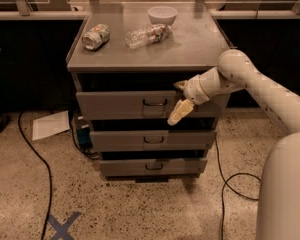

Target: Open top drawer

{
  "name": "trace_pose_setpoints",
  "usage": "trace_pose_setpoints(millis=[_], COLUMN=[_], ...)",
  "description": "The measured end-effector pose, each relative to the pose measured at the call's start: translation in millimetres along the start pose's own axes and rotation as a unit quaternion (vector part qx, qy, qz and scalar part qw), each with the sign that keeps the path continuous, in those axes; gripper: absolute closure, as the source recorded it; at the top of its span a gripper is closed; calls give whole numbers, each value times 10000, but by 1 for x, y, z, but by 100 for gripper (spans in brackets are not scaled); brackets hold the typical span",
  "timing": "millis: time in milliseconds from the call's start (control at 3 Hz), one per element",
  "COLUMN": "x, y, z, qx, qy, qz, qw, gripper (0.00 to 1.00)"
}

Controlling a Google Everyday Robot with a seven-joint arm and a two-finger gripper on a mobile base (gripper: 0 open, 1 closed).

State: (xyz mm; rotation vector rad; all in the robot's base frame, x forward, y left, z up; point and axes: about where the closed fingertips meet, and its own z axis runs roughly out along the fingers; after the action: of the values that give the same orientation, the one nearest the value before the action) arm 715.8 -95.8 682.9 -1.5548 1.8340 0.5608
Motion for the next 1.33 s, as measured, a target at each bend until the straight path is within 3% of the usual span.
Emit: trace_pose_setpoints(millis=[667,1000,1333], x=[-5,-6,-18], y=[29,30,66], z=[5,8,1], qx=[-439,-489,-829], qy=[-129,-139,-173], qz=[141,128,92], qw=[9989,9986,9964], gripper=[0,0,0])
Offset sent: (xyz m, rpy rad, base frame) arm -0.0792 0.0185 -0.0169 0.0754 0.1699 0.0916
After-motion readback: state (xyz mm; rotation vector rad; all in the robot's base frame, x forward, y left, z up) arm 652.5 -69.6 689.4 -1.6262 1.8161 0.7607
